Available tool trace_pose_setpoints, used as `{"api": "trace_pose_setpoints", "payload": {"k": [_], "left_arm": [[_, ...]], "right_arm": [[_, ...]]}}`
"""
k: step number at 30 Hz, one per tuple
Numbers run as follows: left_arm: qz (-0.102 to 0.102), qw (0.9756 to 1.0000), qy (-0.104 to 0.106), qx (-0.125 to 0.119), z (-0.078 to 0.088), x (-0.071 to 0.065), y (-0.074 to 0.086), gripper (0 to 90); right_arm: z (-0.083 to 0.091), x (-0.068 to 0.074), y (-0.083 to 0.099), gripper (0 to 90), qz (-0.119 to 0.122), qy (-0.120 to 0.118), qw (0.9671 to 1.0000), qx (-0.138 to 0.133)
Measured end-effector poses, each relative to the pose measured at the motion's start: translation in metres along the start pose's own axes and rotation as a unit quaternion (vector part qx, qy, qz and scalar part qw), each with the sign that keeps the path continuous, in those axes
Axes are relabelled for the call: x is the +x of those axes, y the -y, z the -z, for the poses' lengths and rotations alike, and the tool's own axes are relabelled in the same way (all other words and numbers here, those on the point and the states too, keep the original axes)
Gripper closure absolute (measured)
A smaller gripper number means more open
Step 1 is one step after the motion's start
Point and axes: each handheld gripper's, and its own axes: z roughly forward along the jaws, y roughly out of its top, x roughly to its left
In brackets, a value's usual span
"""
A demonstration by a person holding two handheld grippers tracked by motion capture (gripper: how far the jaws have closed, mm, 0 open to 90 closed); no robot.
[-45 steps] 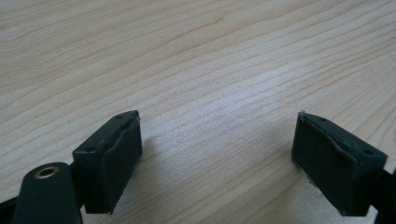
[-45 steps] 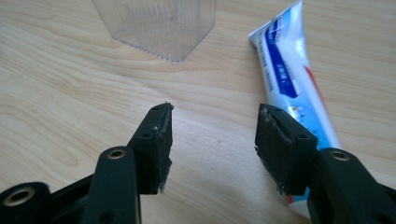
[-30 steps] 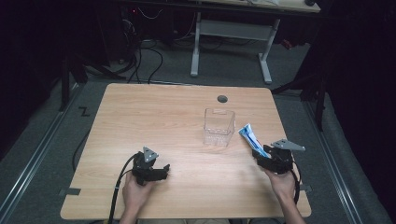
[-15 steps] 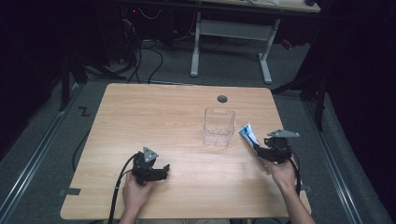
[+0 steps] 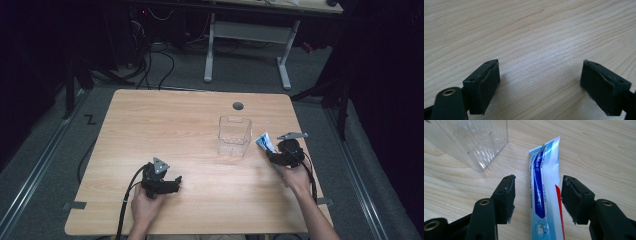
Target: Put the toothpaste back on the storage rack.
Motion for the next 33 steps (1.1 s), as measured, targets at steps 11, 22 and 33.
{"api": "trace_pose_setpoints", "payload": {"k": [11,22,33], "left_arm": [[0.0,1.0,0.0,0.0,0.0,0.0,0.0,16.6],[0.0,1.0,0.0,0.0,0.0,0.0,0.0,16.6],[0.0,1.0,0.0,0.0,0.0,0.0,0.0,16.6]], "right_arm": [[-0.02,0.002,-0.012,45.8,-0.001,0.004,0.9993,0.036],[-0.035,-0.002,-0.011,45.0,-0.001,0.02,0.9981,0.058],[-0.048,-0.003,-0.009,47.6,0.002,0.034,0.9957,0.086]]}}
